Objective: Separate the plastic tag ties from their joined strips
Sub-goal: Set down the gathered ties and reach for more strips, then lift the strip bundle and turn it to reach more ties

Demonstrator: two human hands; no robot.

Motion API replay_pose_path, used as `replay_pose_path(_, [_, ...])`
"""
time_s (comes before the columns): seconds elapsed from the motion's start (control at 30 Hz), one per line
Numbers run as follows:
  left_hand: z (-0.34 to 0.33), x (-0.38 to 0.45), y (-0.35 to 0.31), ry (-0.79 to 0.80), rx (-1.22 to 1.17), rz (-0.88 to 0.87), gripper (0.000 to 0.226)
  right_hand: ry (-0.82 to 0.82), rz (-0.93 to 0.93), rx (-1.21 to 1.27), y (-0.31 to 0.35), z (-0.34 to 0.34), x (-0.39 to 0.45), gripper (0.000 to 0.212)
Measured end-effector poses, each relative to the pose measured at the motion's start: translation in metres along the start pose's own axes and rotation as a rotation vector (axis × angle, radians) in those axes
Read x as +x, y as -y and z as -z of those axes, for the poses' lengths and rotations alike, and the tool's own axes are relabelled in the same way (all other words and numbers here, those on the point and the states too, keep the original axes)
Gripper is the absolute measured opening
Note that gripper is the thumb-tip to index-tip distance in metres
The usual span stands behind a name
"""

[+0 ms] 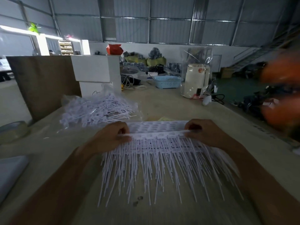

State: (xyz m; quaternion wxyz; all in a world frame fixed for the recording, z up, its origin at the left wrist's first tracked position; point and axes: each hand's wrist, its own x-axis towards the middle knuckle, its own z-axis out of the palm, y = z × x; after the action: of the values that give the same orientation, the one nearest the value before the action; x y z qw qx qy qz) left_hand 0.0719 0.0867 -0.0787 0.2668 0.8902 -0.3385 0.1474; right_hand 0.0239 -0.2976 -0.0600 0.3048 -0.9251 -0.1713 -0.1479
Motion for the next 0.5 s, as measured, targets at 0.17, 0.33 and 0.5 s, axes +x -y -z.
replay_pose_path(0.17, [0.021,0.006,-0.030,-0.214,-0.134,-0.021,0.024,-0.020,-0.088,-0.116,-0.005,0.018,-0.002,0.025])
replay_pose_path(0.33, [0.035,0.002,-0.035,-0.264,-0.210,0.008,0.014,0.195,-0.191,0.388,-0.013,0.043,-0.017,0.025])
replay_pose_path(0.5, [0.055,0.000,-0.012,-0.414,-0.315,-0.004,0.011,-0.069,-0.207,0.939,-0.004,0.033,-0.009,0.020])
